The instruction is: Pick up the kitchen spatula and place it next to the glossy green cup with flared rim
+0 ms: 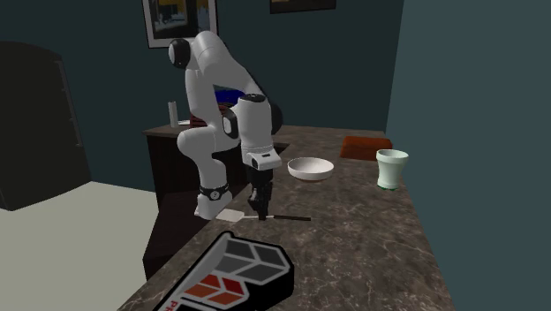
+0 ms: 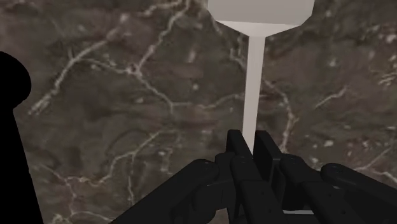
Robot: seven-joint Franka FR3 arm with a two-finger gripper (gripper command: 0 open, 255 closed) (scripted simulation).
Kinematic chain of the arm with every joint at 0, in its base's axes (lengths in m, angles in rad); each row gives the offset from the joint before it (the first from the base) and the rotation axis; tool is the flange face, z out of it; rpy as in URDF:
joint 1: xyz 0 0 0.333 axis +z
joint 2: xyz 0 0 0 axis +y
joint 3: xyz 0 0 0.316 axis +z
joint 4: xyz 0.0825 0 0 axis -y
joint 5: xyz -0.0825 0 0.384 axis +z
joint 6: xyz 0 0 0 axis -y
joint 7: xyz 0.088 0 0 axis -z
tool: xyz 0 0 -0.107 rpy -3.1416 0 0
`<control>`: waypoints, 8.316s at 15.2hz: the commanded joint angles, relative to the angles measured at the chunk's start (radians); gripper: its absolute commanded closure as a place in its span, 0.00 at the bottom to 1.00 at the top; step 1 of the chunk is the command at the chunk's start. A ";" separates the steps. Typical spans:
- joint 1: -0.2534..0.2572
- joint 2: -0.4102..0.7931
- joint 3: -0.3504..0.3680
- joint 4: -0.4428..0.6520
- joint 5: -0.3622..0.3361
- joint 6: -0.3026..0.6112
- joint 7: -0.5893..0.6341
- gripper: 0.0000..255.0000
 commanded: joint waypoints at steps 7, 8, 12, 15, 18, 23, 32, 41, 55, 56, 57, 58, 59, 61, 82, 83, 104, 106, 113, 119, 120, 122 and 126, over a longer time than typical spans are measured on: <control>-0.003 -0.072 0.002 0.058 -0.007 -0.130 0.008 1.00; -0.003 -0.080 0.002 0.066 -0.007 -0.145 0.009 1.00; -0.004 -0.108 0.003 0.100 -0.010 -0.208 0.013 1.00; -0.005 -0.126 0.003 0.127 -0.011 -0.253 0.015 1.00; -0.005 -0.141 0.004 0.157 -0.012 -0.298 0.017 1.00; -0.006 -0.161 0.004 0.210 -0.014 -0.371 0.020 1.00; -0.006 -0.180 0.005 0.317 -0.016 -0.496 0.025 1.00; 0.020 -0.138 0.058 0.420 0.006 -0.555 0.096 1.00; 0.119 0.170 0.283 0.716 0.014 -0.529 0.417 1.00; 0.126 0.198 0.297 0.746 0.007 -0.531 0.441 1.00; 0.134 0.227 0.310 0.777 -0.001 -0.533 0.465 1.00; 0.142 0.257 0.323 0.810 -0.010 -0.537 0.489 1.00; 0.151 0.288 0.336 0.844 -0.020 -0.541 0.513 1.00; 0.170 0.353 0.358 0.918 -0.044 -0.553 0.561 1.00; 0.217 0.509 0.387 0.863 -0.111 -0.352 0.656 1.00; 0.217 0.512 0.386 0.854 -0.112 -0.339 0.657 1.00; 0.228 0.615 0.372 0.721 -0.164 -0.111 0.691 1.00; 0.228 0.615 0.372 0.721 -0.164 -0.111 0.691 1.00; 0.228 0.615 0.372 0.721 -0.164 -0.111 0.691 0.00; 0.220 0.558 0.381 0.753 -0.136 -0.195 0.672 0.00; 0.218 0.545 0.383 0.763 -0.130 -0.218 0.668 0.00; 0.218 0.545 0.382 0.763 -0.130 -0.218 0.668 0.00; 0.218 0.545 0.382 0.763 -0.130 -0.218 0.668 0.00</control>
